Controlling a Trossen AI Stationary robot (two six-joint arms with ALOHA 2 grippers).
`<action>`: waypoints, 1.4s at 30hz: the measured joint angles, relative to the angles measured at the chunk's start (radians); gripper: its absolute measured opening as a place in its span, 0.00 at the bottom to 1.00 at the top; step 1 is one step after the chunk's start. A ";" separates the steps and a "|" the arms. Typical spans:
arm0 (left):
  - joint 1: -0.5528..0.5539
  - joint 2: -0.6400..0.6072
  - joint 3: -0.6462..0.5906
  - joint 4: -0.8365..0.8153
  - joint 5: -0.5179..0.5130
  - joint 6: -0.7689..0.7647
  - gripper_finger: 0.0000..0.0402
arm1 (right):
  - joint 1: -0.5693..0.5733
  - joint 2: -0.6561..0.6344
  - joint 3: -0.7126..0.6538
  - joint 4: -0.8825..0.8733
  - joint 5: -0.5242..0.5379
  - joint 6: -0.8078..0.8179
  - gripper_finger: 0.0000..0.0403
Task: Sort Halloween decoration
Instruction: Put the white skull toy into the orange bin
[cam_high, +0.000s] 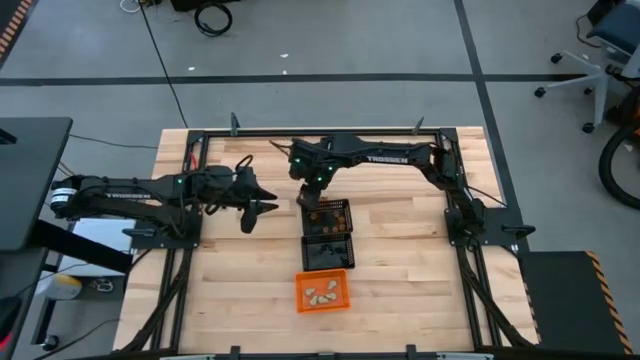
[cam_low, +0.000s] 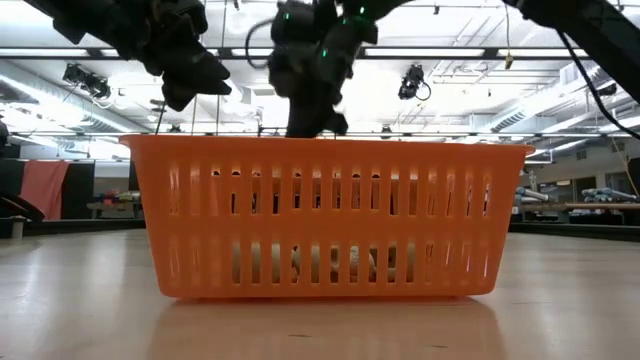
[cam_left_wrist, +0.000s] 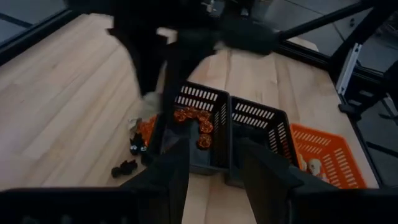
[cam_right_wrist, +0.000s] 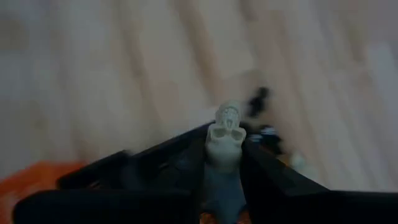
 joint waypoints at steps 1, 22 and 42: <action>-0.003 0.000 0.000 0.001 0.000 0.001 0.36 | 0.010 -0.009 0.000 0.000 -0.021 -0.022 0.23; -0.004 0.003 0.000 -0.024 0.000 0.001 0.36 | 0.367 -0.015 -0.139 -0.002 -0.290 -0.325 0.23; -0.004 0.003 0.000 -0.063 0.000 0.001 0.36 | 0.433 -0.015 -0.298 0.194 -0.285 -0.109 0.38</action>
